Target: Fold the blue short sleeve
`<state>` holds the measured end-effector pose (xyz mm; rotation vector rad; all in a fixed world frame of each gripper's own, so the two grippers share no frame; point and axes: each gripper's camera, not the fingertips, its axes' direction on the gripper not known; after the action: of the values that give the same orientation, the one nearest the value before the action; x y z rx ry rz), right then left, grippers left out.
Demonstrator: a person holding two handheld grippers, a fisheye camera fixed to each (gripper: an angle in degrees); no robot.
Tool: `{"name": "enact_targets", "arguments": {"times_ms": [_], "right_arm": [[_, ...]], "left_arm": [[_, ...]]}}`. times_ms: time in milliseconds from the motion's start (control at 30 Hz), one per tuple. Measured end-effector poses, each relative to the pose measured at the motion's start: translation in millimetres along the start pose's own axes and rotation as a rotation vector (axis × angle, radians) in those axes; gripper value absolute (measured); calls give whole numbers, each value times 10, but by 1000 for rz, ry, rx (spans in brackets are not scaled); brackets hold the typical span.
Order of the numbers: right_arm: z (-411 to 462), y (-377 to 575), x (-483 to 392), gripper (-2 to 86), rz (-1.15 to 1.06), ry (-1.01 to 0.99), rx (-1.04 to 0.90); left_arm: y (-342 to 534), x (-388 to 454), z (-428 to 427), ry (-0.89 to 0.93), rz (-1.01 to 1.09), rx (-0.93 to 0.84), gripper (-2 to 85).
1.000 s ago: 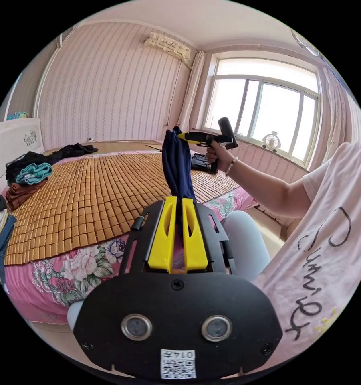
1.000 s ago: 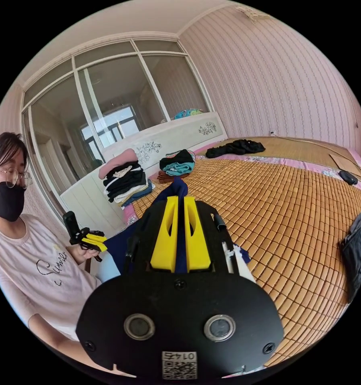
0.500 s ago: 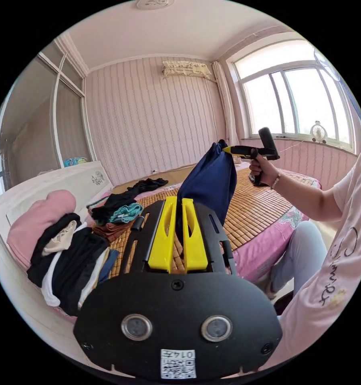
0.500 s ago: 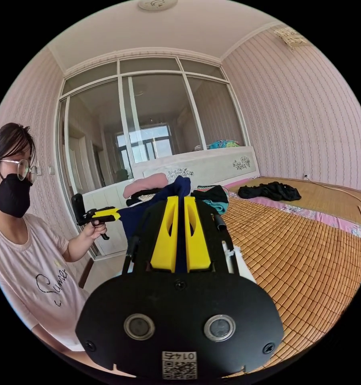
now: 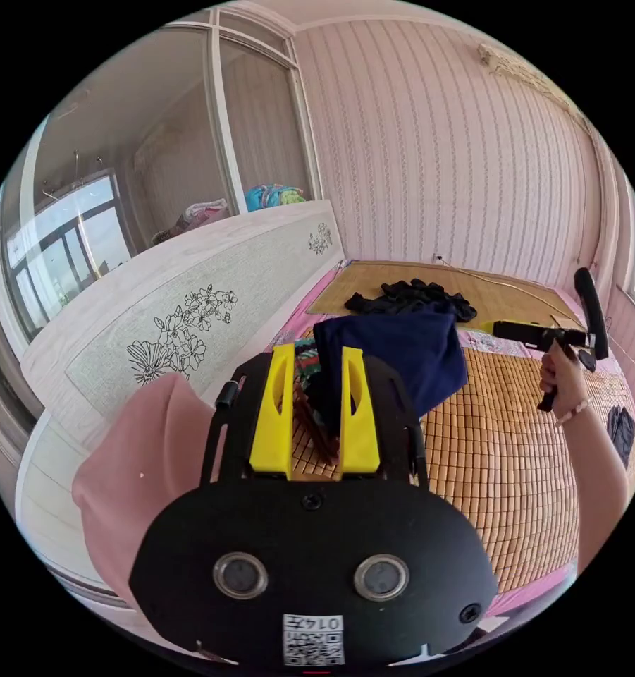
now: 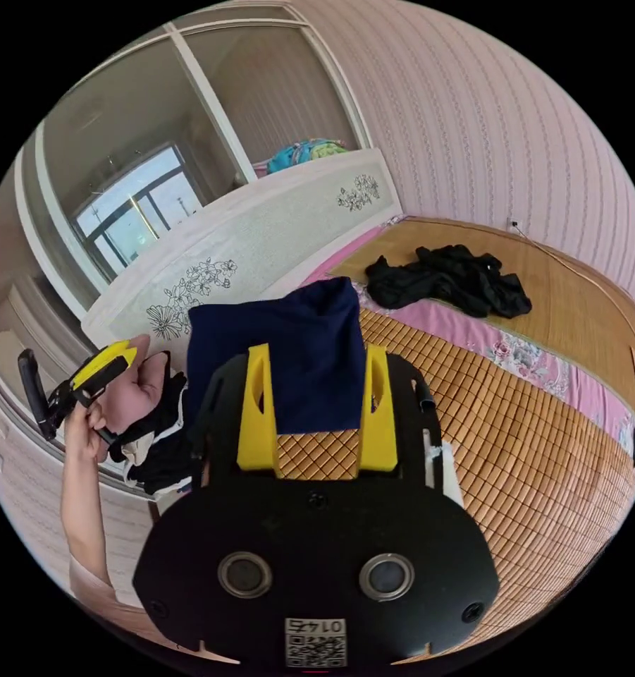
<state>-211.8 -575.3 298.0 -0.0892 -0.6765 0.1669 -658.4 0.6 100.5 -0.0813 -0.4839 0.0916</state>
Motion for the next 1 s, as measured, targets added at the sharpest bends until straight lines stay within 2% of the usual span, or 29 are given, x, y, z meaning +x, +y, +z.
{"name": "enact_targets", "arguments": {"times_ms": [67,200,367,567,733,833,1000], "right_arm": [[161,242,73,132,-38,-74,52],[338,1014,499,134,-123,-153,-120],[-370,2229,1095,133,-100,-159,-184],[-1896,3651,1663,125,48,109,-80],[-3044,4549,2144,127,230,510,-31],[-3486,4833,2452,121,328,616,-11],[-3903,4984,2992,116,428,680,24]], "left_arm": [[219,193,39,-6,52,108,87],[655,472,134,71,113,180,79],[1222,1125,165,263,250,233,73],[1851,2445,224,574,448,213,68],[2330,3819,350,809,610,91,58],[2656,4635,439,922,730,-45,55],[3071,5673,510,974,840,-41,58]]}}
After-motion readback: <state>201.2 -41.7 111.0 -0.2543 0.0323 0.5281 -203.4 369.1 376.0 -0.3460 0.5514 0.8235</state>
